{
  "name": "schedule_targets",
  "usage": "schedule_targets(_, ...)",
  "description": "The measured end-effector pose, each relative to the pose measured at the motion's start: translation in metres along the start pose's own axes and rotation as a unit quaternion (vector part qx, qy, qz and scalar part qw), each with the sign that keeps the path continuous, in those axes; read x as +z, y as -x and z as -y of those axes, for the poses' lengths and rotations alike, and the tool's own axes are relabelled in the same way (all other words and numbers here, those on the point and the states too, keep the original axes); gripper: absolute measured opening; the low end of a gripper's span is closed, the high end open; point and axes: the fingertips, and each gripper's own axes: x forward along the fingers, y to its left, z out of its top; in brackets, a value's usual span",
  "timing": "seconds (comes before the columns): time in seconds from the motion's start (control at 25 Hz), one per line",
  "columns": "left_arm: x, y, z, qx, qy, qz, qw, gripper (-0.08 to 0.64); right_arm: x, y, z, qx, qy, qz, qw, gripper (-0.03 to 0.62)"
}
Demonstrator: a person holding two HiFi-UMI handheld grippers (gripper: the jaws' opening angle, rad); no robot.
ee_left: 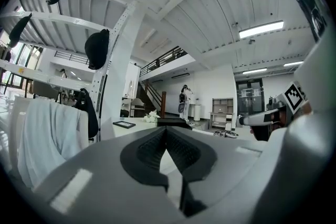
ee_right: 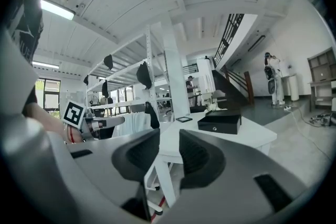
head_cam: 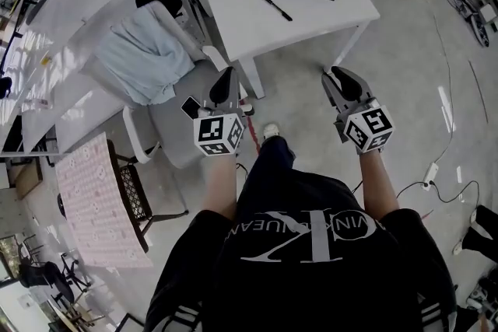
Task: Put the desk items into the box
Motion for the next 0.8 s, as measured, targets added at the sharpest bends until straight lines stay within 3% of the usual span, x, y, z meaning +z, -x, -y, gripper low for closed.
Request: schedule_targets(0.8,-0.006,-0.129,-0.082,-0.036,0.014,-0.037,0.9986,0.010,0.007,-0.148,0.058,-0.023,-0.015,-0.049,0.998,0.081)
